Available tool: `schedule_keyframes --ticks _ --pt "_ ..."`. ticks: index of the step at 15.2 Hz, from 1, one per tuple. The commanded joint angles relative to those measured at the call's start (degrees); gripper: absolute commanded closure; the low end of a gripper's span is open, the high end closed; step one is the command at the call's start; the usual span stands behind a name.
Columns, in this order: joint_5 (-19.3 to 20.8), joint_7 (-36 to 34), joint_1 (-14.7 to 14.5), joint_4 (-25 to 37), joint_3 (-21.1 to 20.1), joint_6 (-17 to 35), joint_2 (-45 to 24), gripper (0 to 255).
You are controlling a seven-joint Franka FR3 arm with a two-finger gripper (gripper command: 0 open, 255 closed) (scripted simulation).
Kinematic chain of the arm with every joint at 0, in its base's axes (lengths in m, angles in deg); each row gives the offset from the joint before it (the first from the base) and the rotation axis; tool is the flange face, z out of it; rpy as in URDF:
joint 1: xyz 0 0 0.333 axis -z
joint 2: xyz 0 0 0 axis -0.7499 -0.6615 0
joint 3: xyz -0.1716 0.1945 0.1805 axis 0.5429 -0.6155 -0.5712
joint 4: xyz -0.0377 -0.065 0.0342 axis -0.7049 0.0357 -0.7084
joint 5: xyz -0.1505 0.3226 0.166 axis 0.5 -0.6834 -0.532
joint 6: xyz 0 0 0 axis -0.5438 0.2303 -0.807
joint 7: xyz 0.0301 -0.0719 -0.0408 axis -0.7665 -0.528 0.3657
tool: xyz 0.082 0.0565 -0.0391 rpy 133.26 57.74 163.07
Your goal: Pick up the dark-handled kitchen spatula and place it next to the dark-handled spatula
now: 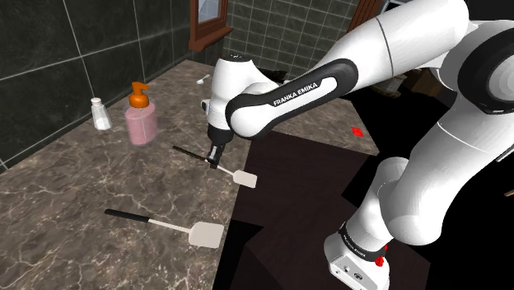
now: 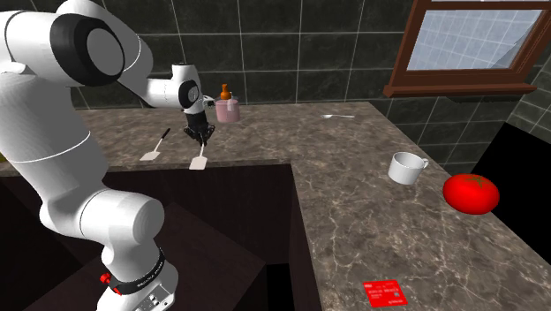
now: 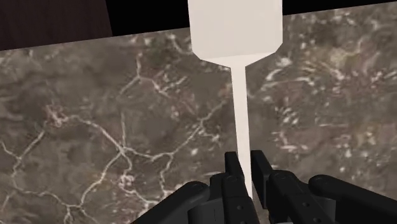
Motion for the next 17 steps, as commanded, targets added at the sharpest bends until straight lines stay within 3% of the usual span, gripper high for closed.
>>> schedule_keyframes --ticks 1,7,8,13,17 --pt "0.04 -0.12 -0.05 -0.34 -0.06 0.93 -0.57 255" --pt "0.04 -0.12 -0.05 -0.33 -0.06 0.93 -0.58 255" --pt "0.04 -0.12 -0.05 -0.33 -0.06 0.93 -0.58 0" --pt "0.04 -0.12 -0.05 -0.33 -0.06 0.93 -0.58 0" --pt "-0.26 0.11 -0.02 2.37 0.03 -6.41 4.08 0"
